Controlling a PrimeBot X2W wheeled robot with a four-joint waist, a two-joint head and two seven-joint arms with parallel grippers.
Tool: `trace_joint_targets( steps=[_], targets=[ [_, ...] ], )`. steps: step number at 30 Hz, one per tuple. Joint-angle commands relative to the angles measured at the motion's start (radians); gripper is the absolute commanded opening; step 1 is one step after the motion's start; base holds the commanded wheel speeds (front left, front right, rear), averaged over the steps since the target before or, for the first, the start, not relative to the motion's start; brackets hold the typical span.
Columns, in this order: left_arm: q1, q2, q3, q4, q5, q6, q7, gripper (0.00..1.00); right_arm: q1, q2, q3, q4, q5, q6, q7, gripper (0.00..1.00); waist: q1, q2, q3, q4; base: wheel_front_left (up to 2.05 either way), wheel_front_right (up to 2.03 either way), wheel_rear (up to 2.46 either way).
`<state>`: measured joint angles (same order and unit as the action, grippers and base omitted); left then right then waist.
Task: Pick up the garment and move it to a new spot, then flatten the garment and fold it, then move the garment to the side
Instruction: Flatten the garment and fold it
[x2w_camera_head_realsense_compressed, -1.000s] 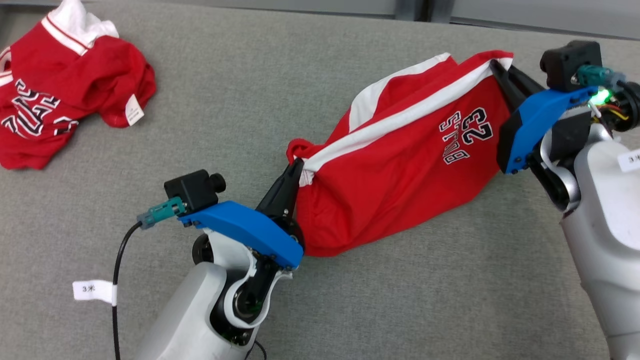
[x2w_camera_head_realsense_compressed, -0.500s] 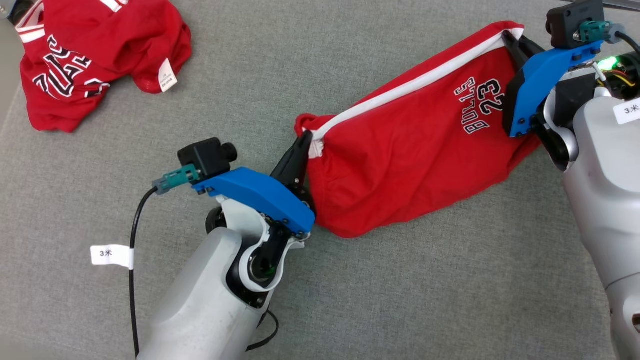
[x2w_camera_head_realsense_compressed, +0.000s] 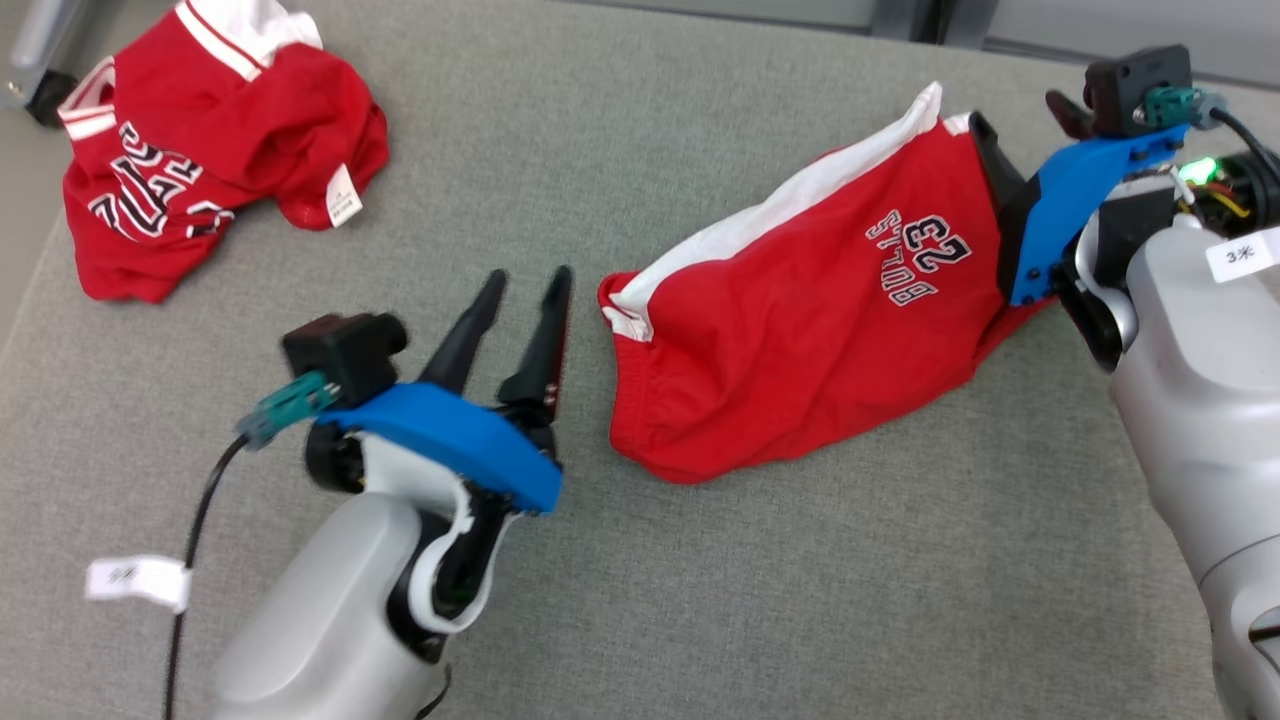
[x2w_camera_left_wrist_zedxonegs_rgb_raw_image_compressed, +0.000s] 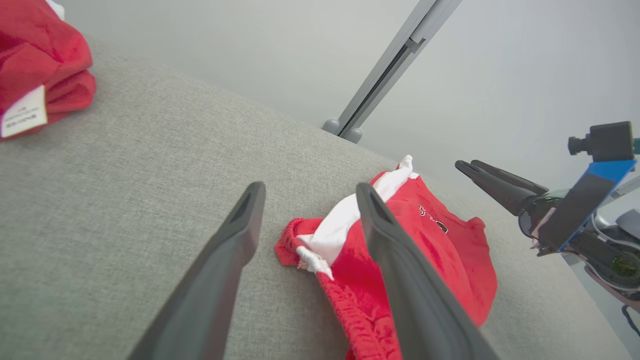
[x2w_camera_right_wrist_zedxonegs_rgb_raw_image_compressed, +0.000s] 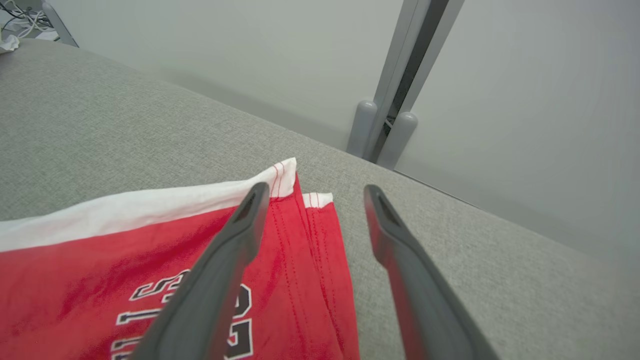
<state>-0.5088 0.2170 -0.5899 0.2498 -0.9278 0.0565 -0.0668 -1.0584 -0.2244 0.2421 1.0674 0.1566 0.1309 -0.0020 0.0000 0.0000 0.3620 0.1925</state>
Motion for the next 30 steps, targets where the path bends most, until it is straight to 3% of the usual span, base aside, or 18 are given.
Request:
trace_joint_targets(
  steps=[1, 12, 19, 20, 21, 23, 24, 25, 30],
  targets=[
    [0.024, 0.024, 0.015, -0.024, 0.010, 0.010, -0.018, 1.00, 0.017, -0.002, 0.011, 0.016, 0.015, 0.000, 0.007, 1.00, 0.0000, 0.0000, -0.024, -0.011, 0.00, 0.00, 0.00],
    [0.161, 0.164, 0.093, -0.115, 0.079, 0.073, -0.143, 1.00, 0.066, -0.061, 0.090, 0.085, 0.117, 0.000, 0.121, 1.00, 0.0000, 0.0000, -0.026, 0.019, 0.00, 0.00, 0.00],
    [0.218, 0.179, 0.134, -0.122, 0.091, 0.098, -0.176, 1.00, 0.084, -0.057, 0.102, 0.122, 0.159, 0.000, 0.185, 1.00, 0.0000, 0.0000, -0.003, 0.038, 0.00, 0.00, 0.00],
    [0.226, 0.177, 0.139, -0.123, 0.091, 0.099, -0.179, 1.00, 0.090, -0.052, 0.107, 0.122, 0.167, 0.000, 0.192, 0.90, 0.0000, 0.0000, -0.002, 0.039, 0.00, 0.00, 0.00],
    [0.230, 0.176, 0.143, -0.124, 0.094, 0.100, -0.182, 1.00, 0.095, -0.047, 0.114, 0.119, 0.171, 0.000, 0.199, 0.54, 0.0000, 0.0000, -0.002, 0.040, 0.00, 0.00, 0.00],
    [0.241, 0.174, 0.147, -0.126, 0.098, 0.103, -0.184, 1.00, 0.106, -0.040, 0.133, 0.108, 0.180, 0.001, 0.199, 0.27, 0.0000, 0.0000, -0.005, 0.036, 0.00, 0.00, 0.00],
    [0.245, 0.173, 0.147, -0.127, 0.107, 0.105, -0.187, 1.00, 0.110, -0.038, 0.142, 0.101, 0.184, 0.001, 0.197, 0.08, 0.0000, 0.0000, -0.008, 0.032, 0.00, 0.00, 0.00],
    [0.247, 0.173, 0.145, -0.129, 0.116, 0.109, -0.190, 1.00, 0.112, -0.037, 0.148, 0.094, 0.188, 0.001, 0.190, 0.00, 0.0000, 0.0000, -0.012, 0.027, 0.00, 0.00, 0.00],
    [0.259, 0.164, 0.134, -0.129, 0.158, 0.117, -0.194, 1.00, 0.112, -0.033, 0.181, 0.060, 0.194, 0.000, 0.139, 0.00, 0.0000, 0.0000, -0.040, -0.014, 0.00, 0.00, 0.00]
  ],
)
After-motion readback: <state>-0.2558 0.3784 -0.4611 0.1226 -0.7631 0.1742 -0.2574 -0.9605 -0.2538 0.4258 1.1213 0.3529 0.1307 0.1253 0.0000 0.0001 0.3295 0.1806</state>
